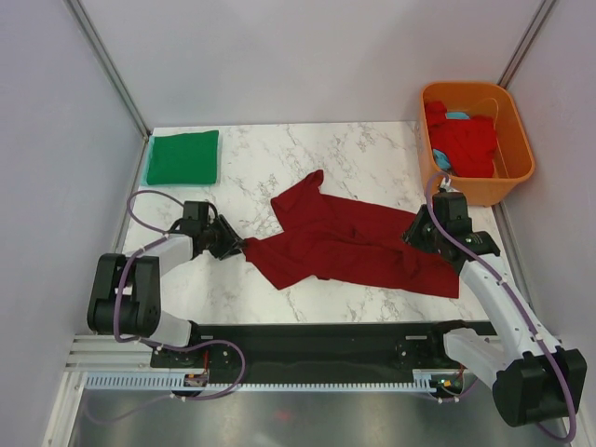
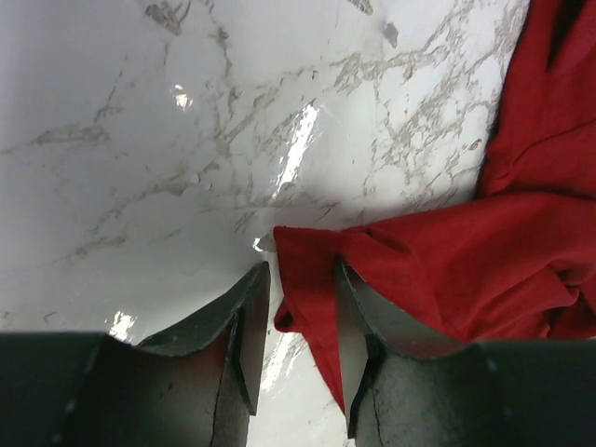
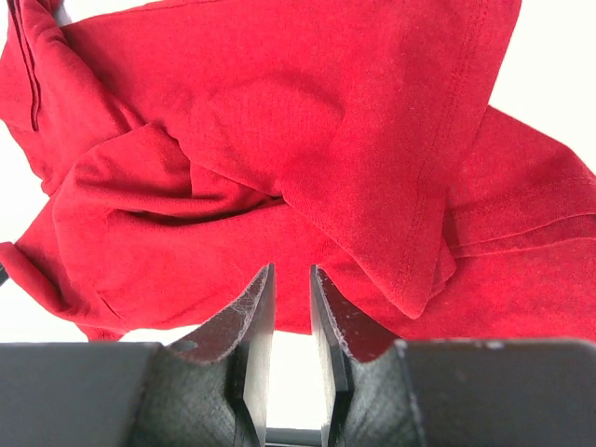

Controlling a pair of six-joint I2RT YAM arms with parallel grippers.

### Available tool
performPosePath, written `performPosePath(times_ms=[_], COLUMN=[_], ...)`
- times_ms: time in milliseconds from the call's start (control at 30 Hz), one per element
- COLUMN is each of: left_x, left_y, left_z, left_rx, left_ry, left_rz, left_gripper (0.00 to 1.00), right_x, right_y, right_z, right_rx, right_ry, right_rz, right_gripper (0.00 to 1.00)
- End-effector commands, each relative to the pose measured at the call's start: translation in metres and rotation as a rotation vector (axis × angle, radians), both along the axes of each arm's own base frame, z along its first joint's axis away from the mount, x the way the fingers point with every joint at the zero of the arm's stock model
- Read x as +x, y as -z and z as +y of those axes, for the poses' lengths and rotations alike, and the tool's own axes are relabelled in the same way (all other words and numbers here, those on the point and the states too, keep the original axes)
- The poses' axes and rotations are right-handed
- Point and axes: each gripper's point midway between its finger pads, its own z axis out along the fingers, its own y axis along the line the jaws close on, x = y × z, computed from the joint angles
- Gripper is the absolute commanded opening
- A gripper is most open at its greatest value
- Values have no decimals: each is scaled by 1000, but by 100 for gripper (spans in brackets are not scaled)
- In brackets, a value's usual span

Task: Fold and stack the t-shirts
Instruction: Flatten the tshirt out

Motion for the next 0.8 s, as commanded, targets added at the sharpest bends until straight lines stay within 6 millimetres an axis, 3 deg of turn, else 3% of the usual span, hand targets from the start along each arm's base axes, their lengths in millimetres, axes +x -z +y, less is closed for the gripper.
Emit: performPosePath(times_ms=[0, 233, 333, 433, 500, 567, 633, 667, 700, 767], left_x=[14, 19, 17, 16, 15, 23, 21, 29, 24, 28], left_y=[5, 6, 12, 10, 4, -19, -36, -61, -69, -93], left_z=[5, -3, -1, -2, -2, -2, 1, 3, 5, 8], left_rx=[21, 25, 33, 24, 25, 37, 73, 91, 107, 122], left_ry=[-43, -10, -21, -29, -31, -32, -28, -38, -34, -44], left_rz=[-17, -19, 0, 8, 6, -55, -77, -150, -153, -210], left_gripper=[42, 40, 33, 16, 8, 2, 2, 2, 2, 2], right_x=[6, 5, 5, 5, 3, -6, -11, -18, -23, -29], right_y=[-14, -14, -15, -14, -14, -9, -7, -6, -1, -1], right_z=[1, -1, -2, -4, -18, -29, -36, -38, -39, -43], right_rx=[13, 12, 10, 2, -35, -56, -52, -46, -40, -15], right_ry=[4, 13, 19, 31, 118, 207, 291, 310, 324, 391], right_rz=[-60, -61, -63, -50, -27, 22, 48, 57, 67, 58], right_gripper=[29, 29, 29, 29, 30, 35, 37, 37, 38, 46])
